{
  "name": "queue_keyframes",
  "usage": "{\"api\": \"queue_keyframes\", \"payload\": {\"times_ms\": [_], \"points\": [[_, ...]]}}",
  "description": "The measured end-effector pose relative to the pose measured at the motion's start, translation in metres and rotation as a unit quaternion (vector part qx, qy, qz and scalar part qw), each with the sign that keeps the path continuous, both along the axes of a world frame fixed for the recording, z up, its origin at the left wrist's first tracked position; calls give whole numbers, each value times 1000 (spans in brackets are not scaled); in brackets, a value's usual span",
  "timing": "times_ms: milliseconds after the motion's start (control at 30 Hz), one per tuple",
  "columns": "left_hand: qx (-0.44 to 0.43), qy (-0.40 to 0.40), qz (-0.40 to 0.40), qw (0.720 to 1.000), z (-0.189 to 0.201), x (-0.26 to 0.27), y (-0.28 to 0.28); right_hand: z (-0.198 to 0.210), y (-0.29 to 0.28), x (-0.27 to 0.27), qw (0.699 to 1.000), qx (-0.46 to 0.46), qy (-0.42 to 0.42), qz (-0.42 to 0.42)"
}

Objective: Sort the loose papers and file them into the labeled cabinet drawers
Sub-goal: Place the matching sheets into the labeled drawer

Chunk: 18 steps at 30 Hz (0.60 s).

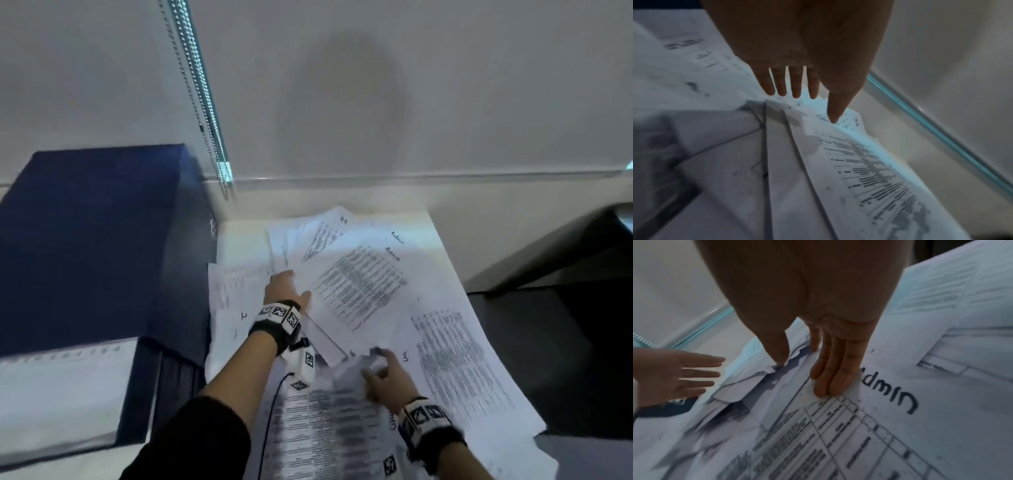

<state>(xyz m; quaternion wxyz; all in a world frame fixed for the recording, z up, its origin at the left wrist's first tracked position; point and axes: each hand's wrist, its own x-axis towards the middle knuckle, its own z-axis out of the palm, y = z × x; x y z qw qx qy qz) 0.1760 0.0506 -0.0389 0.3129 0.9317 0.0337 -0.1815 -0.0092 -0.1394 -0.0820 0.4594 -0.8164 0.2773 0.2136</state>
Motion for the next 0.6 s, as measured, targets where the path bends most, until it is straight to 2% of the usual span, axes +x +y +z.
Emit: {"api": "queue_keyframes", "payload": {"times_ms": [67, 167, 233, 367, 433, 533, 600], "points": [[26, -20, -43, 999, -6, 19, -16, -7, -7, 10, 998, 4, -2, -64], [79, -7, -85, 993, -23, 30, -26, -18, -16, 20, 982, 59, -8, -179], [110, -26, -117, 987, -35, 28, -26, -25, -21, 24, 974, 86, -3, -212], [203, -19, -195, 959, -46, 9, -28, -11, -21, 31, 979, 26, 39, -197], [237, -47, -224, 944, -46, -7, -29, -10, -21, 35, 974, 51, 37, -218], [190, -56, -225, 954, -42, -28, -25, -7, -20, 29, 962, 132, 42, -237], [137, -75, -169, 973, -38, -30, -20, -1, -22, 9, 965, 164, 56, -195]]}}
